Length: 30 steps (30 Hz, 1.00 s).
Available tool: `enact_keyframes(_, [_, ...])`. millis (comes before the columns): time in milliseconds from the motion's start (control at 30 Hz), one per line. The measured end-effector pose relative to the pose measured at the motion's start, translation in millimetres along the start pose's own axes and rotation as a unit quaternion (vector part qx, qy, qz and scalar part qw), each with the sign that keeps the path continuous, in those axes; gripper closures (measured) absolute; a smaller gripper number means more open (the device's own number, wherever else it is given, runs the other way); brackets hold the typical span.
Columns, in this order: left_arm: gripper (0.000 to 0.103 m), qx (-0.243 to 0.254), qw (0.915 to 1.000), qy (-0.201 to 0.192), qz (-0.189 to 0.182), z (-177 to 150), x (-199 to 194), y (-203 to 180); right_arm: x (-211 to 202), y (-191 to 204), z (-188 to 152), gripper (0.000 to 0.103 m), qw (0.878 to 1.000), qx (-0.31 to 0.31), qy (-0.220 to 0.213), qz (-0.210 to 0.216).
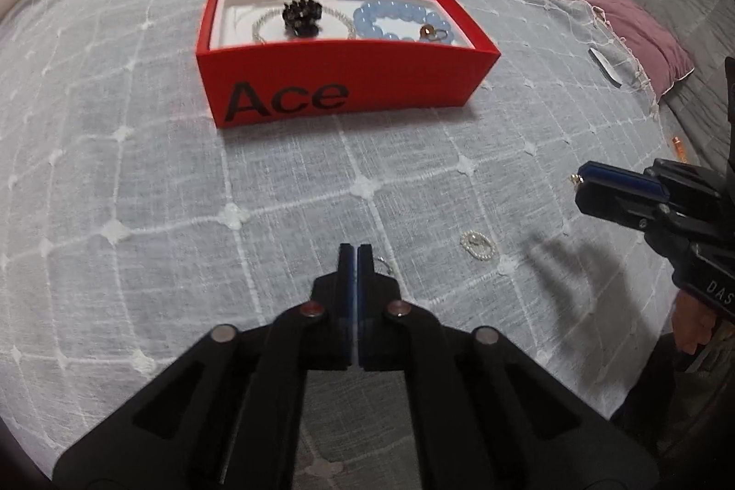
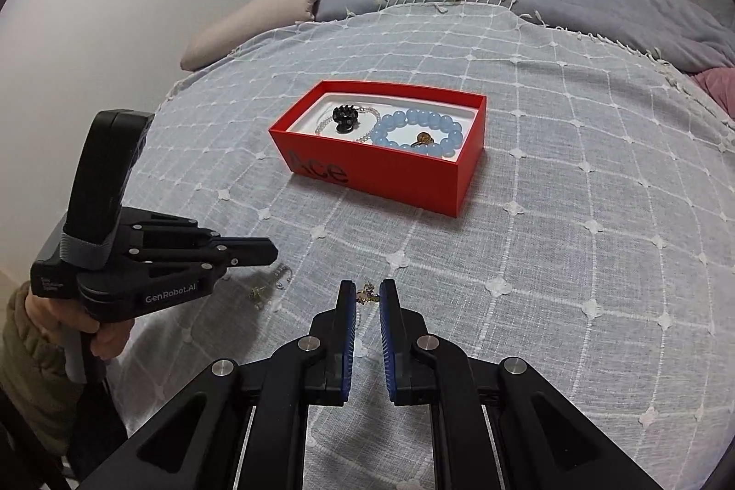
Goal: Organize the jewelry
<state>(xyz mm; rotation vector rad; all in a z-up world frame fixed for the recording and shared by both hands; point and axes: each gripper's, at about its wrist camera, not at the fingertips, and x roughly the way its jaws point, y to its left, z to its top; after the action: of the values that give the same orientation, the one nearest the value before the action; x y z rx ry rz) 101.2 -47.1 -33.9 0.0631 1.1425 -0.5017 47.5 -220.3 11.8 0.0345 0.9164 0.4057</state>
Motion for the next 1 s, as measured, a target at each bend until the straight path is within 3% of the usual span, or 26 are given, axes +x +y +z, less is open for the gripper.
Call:
enact_keyframes(33, [0.101, -0.002, 1.0, 0.005, -0.004, -2, 0, 1, 0, 0, 0, 0.093, 1.0, 0.001, 0.0, 0.001])
enact_keyframes(100, [0.081, 0.005, 0.9999, 0.011, -0.002, -7, -3, -1, 0, -1, -1, 0.093, 1.0, 0.001, 0.002, 0.0])
enact_keyframes(167, [0.069, -0.002, 1.0, 0.009, -0.003, -11, -9, 1, 0, -1, -1, 0.093, 1.0, 0.002, 0.002, 0.0])
enact_keyframes(200, [0.069, -0.005, 0.9999, 0.008, -0.005, -14, -12, 3, 1, -1, -1, 0.093, 1.0, 0.002, 0.002, 0.0])
enact_keyframes(500, [0.069, 0.004, 0.9997, 0.022, 0.013, -24, -4, -1, 1, 0, -2, 0.093, 1.0, 0.003, 0.003, -0.001])
enact_keyframes(667, [0.089, 0.01, 0.9993, 0.023, 0.026, -24, 0, -4, 3, 1, -2, 0.093, 1.0, 0.002, 0.004, -0.003])
enact_keyframes(1000, [0.091, 0.009, 0.9991, 0.021, 0.036, -23, 1, -8, 4, 1, -3, 0.093, 1.0, 0.001, 0.006, -0.006])
